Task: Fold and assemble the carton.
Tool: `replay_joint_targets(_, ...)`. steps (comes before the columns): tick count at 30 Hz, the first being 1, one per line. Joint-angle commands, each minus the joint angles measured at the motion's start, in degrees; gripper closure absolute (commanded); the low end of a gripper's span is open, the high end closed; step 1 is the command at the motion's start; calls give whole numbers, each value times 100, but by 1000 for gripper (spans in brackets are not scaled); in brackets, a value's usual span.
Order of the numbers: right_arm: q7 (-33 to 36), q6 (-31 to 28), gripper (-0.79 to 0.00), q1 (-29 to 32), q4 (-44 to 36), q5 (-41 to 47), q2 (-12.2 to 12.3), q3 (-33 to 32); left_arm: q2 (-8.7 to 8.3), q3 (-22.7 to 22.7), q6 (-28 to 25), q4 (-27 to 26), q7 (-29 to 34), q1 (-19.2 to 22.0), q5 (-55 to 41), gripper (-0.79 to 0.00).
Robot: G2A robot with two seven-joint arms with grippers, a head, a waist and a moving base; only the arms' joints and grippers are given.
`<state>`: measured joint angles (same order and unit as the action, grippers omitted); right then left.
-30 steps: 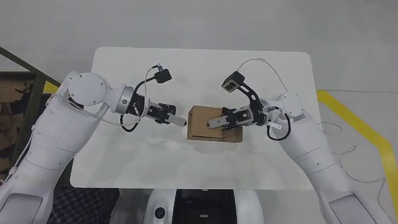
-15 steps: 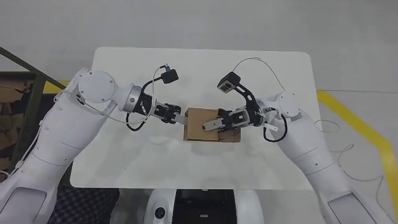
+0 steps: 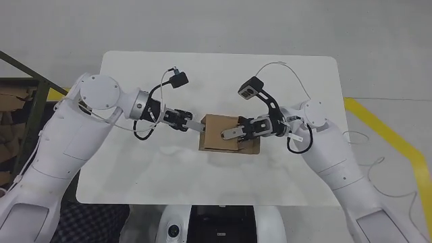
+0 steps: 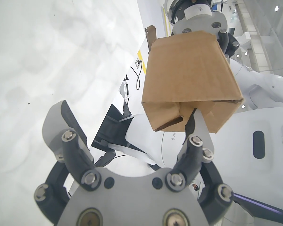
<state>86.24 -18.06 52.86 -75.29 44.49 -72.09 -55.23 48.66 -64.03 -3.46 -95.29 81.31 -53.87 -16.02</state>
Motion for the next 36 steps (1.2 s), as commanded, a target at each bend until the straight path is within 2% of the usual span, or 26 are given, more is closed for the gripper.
replay_joint_targets(1, -11, -11, 0, 0, 1, -10, 6, -18, -25, -100, 2, -8, -5, -48, -11, -785)
replay_joint_targets(9, -105, -105, 0, -27, 53, -127, 52, -163, -90, -448, -137, -212, -391, -322, -61, -785)
replay_joint_targets(11, -132, -132, 0, -21, 90, -141, 69, -217, -101, -579, -272, -271, -663, -442, -121, -785)
replay_joint_targets(15, -157, -156, 0, 5, 177, -115, 87, -279, -118, -806, -668, -403, -1082, -622, -105, -785)
replay_joint_targets(22, -124, 2, 0, 4, 555, 267, 77, -347, -135, -1154, -1692, -650, -1691, -849, 88, -785)
replay_joint_targets(28, -123, 214, 0, -43, 691, 394, 64, -358, -84, -998, -2472, -362, -1738, -719, -80, -785)
replay_joint_targets(36, -129, 225, 0, -52, 700, 393, 62, -364, -67, -878, -2510, -292, -1614, -642, -109, -785)
